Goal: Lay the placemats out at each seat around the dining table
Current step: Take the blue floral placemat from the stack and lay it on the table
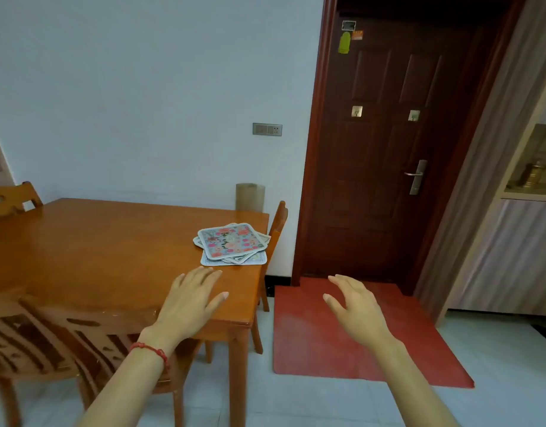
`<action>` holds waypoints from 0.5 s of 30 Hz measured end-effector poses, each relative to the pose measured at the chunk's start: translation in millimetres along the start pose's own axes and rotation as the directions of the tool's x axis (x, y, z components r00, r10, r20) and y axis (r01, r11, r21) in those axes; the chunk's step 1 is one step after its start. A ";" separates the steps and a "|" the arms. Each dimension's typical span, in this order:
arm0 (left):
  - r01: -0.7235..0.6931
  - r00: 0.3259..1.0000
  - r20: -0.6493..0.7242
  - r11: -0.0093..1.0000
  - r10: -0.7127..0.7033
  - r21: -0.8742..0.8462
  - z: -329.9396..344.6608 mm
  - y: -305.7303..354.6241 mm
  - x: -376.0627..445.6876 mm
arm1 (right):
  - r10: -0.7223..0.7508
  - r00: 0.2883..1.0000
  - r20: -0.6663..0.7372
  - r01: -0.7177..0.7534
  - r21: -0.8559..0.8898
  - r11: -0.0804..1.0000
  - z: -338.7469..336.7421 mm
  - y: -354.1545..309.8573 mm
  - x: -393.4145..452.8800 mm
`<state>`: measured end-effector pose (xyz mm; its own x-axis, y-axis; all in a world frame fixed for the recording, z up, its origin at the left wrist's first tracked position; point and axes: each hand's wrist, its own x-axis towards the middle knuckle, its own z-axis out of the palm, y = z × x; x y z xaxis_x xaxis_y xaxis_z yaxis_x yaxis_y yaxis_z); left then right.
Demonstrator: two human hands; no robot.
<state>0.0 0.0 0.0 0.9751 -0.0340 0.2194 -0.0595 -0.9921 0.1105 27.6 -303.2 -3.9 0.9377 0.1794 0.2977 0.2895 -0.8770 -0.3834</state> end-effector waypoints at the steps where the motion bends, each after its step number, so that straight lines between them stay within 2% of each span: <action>1: 0.002 1.000 0.003 1.000 -0.002 -0.004 1.9 -0.4 3.9 | -0.003 1.000 -0.005 0.003 0.010 1.000 1.4 2.6 4.7; 8: -0.003 0.999 -0.033 1.000 0.002 -0.016 17.3 -14.4 60.4 | -0.014 1.000 -0.013 0.014 0.035 0.999 18.2 14.6 61.0; 15: -0.022 0.998 -0.059 0.999 0.020 -0.044 40.9 -44.3 152.8 | -0.012 1.000 -0.028 0.014 0.044 0.999 46.6 22.1 150.7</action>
<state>160.4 33.9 -11.0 0.9594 -0.0464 0.2781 -0.0906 -0.9848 0.1485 184.3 -274.8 -8.3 0.9283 0.1777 0.3266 0.3104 -0.8539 -0.4177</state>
